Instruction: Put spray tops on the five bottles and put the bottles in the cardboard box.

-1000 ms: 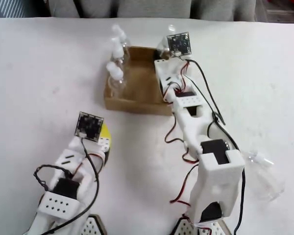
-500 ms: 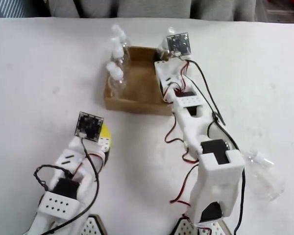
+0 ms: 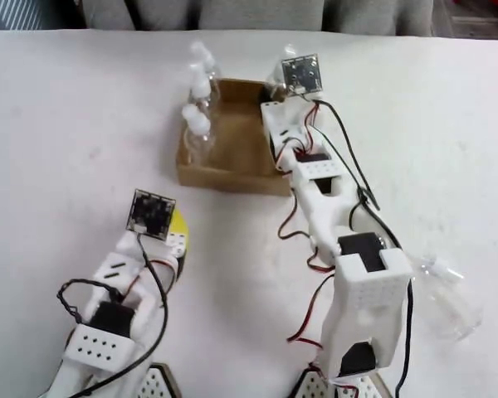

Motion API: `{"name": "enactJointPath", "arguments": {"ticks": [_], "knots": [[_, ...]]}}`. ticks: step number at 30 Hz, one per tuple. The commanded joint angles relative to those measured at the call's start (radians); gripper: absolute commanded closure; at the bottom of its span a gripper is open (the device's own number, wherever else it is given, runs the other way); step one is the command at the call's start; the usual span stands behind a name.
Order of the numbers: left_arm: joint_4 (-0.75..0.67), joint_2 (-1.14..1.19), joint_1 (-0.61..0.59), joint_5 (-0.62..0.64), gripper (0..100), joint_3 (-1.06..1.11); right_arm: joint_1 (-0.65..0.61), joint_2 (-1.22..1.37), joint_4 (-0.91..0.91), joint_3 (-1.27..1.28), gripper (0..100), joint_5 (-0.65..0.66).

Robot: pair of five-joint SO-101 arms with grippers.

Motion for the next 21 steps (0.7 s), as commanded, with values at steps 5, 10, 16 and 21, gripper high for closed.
{"name": "enactJointPath", "arguments": {"ticks": [5,10,16,21], "knots": [[-0.031,-0.021,-0.007,-0.011,98,-0.003,0.01,-0.021,0.074,-0.037,85.7,0.009],[-0.031,-0.021,-0.007,-0.011,98,-0.003,0.01,-0.021,0.074,-0.037,85.8,0.009],[-0.031,-0.021,-0.007,-0.011,98,-0.003,0.01,-0.022,0.074,-0.037,85.7,0.009],[-0.031,-0.021,-0.007,-0.011,98,-0.003,0.012,-0.022,0.076,-0.037,84.4,0.009]]}}
